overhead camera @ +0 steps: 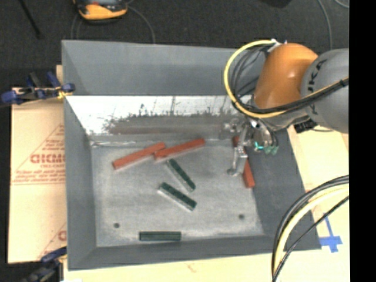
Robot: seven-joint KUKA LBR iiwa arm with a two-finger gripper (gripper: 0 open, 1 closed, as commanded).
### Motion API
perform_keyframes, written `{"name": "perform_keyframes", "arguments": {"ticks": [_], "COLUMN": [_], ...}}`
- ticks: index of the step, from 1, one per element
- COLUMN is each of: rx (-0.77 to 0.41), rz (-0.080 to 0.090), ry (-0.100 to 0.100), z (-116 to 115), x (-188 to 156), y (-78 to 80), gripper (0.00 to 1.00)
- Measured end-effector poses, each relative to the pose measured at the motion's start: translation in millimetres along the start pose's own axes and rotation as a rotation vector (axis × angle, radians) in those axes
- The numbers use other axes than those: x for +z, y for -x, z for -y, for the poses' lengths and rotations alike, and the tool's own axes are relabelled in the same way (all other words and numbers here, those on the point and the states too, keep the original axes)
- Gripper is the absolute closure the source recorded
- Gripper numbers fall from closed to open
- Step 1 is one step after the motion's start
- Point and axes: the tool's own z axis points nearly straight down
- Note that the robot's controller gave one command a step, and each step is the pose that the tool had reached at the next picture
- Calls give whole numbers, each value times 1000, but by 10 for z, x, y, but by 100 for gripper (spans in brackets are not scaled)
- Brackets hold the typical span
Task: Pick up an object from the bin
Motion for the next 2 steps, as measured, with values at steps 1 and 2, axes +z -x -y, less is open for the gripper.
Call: {"name": "perform_keyframes", "arguments": {"ticks": [1,2], "rx": [76,97], "rz": [2,1], "ry": [2,4], "z": [-351,-463], "x": [249,641], "y": [14,82], "gripper": [0,0]}}
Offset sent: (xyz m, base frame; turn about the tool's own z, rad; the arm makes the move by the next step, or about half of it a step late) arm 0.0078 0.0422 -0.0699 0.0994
